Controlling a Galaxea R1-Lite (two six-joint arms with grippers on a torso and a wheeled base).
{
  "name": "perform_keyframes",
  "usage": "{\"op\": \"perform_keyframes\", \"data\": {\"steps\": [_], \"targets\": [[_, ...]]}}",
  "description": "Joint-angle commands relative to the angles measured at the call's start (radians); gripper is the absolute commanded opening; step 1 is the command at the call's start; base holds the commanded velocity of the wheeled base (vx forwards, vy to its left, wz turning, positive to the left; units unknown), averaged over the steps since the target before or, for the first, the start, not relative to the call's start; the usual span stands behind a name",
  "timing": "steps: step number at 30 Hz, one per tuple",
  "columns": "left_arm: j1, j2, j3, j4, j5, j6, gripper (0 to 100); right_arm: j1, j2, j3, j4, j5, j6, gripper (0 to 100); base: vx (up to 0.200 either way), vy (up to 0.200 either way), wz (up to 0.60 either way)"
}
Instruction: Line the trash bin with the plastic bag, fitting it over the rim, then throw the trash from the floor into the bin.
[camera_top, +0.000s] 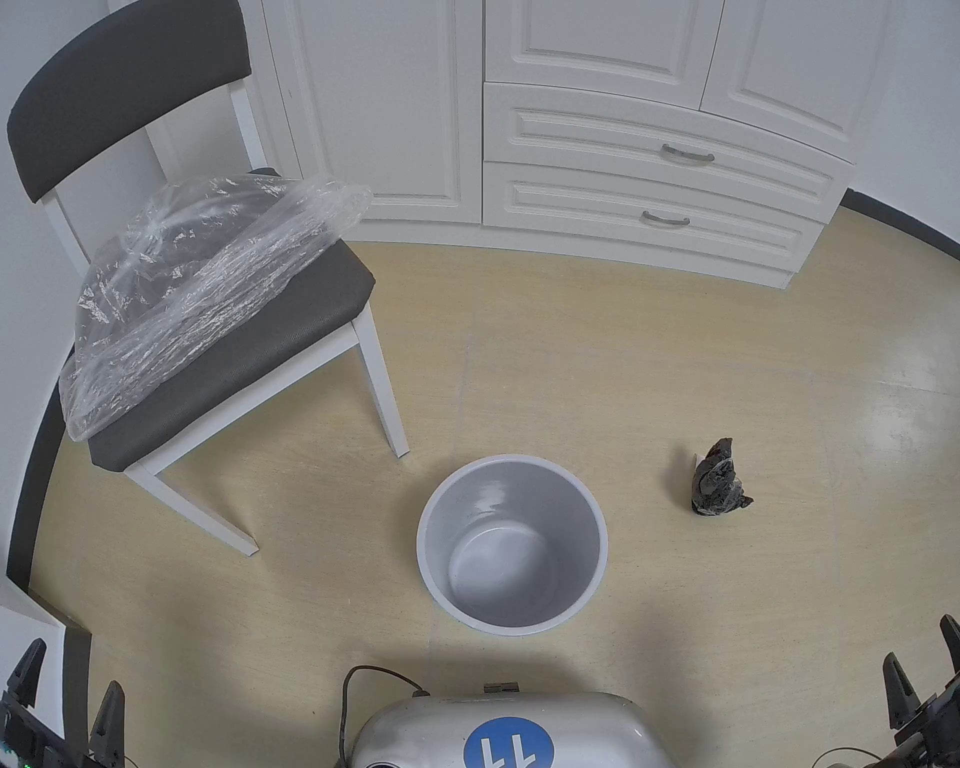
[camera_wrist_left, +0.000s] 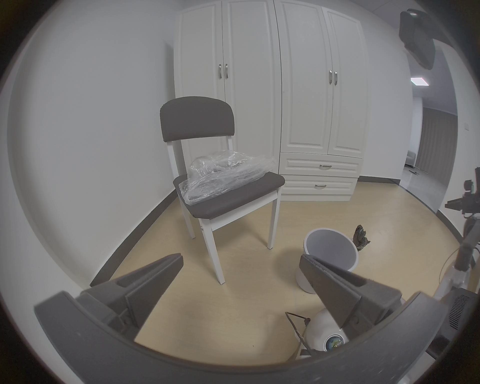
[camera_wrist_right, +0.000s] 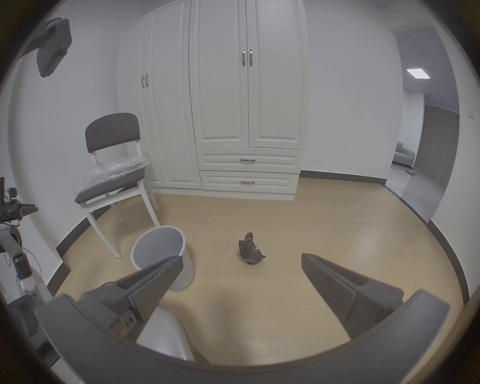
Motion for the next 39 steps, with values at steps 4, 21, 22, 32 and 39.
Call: {"op": "perform_keyframes", "data": {"steps": [4, 21, 22, 32, 39], "targets": [[-0.002, -0.016, 0.018, -0.003, -0.004, -0.003, 100, 0.2, 0.08, 0.018, -0.005, -0.001, 0.008, 100, 0.0, 0.0, 0.0], [-0.002, -0.016, 0.016, -0.003, -0.001, -0.022, 100, -0.008, -0.021, 0.018, -0.008, -0.005, 0.02, 100, 0.0, 0.0, 0.0], [-0.002, -0.016, 0.016, -0.003, -0.001, -0.022, 100, -0.008, -0.021, 0.018, -0.008, -0.005, 0.019, 100, 0.0, 0.0, 0.0], [-0.001, -0.016, 0.018, -0.003, -0.006, -0.003, 100, -0.008, -0.021, 0.016, -0.006, 0.004, -0.017, 100, 0.0, 0.0, 0.0], [-0.001, -0.016, 0.016, -0.003, -0.004, -0.046, 100, -0.008, -0.021, 0.018, -0.011, 0.011, -0.007, 100, 0.0, 0.0, 0.0]]}}
